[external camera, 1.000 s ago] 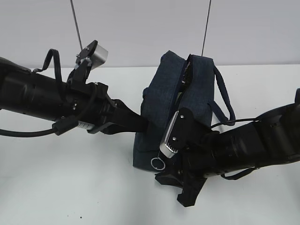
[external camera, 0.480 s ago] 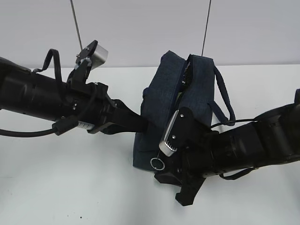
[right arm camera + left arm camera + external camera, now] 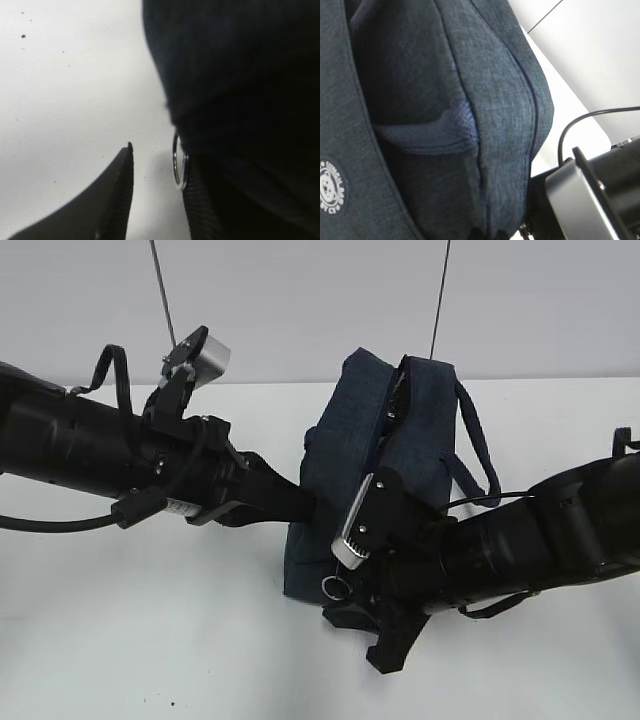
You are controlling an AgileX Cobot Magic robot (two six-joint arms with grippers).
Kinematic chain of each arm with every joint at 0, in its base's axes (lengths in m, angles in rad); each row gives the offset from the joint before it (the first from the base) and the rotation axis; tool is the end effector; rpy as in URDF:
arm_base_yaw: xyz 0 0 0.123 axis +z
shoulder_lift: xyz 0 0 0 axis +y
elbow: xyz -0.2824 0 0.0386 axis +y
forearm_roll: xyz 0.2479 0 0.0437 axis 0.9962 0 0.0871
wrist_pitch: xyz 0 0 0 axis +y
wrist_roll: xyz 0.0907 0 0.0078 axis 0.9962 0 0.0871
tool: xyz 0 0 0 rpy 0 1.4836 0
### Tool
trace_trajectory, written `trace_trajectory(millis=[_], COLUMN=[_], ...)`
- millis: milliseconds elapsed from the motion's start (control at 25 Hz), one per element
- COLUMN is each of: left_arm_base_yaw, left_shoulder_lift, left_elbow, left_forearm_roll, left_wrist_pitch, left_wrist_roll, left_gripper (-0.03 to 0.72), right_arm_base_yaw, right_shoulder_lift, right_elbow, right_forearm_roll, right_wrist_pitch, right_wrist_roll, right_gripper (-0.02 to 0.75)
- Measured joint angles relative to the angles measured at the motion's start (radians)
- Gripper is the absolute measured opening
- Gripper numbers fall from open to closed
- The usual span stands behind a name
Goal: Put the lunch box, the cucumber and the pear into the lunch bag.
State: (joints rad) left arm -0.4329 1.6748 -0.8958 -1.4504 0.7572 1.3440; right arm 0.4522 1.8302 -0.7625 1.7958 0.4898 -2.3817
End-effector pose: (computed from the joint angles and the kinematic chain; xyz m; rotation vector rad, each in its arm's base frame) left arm 0.2652 -0.1911 0.2089 0.7983 2.2362 -1.1268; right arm 0.2697 0.1776 0.1286 -1.3282 1.9655 0.5271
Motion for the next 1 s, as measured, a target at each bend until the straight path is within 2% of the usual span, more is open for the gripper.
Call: trace_trajectory(millis=[160, 240, 480, 640, 880, 1000], left_arm_base_yaw=[0.0, 0.0, 0.0, 0.0, 0.0, 0.0], left_shoulder_lift=[0.0, 0.0, 0.0, 0.0, 0.0, 0.0], left_elbow=[0.0, 0.0, 0.0, 0.0, 0.0, 0.0], left_forearm_roll=[0.0, 0.0, 0.001, 0.001, 0.001, 0.001], left_wrist_pitch=[-0.001, -0.002, -0.001, -0.001, -0.001, -0.001], left_wrist_roll=[0.0, 0.0, 0.0, 0.0, 0.0, 0.0], left_gripper=[-0.019, -0.019, -0.019, -0.019, -0.019, -0.019], right_arm_base_yaw=[0.0, 0.0, 0.0, 0.0, 0.0, 0.0], right_shoulder_lift=[0.001, 0.001, 0.001, 0.001, 0.001, -0.008], right_elbow=[-0.011, -0.011, -0.013, -0.014, -0.014, -0.014], right_forearm_roll=[0.0, 0.0, 0.0, 0.0, -0.002, -0.04], right_wrist_pitch=[0.004, 0.002, -0.005, -0.02, -0.03, -0.031], right_wrist_roll=[0.006, 0.01, 0.032, 0.066, 0.146, 0.212], right_gripper=[0.265, 0.235, 0.076, 0.006, 0.006, 0.006])
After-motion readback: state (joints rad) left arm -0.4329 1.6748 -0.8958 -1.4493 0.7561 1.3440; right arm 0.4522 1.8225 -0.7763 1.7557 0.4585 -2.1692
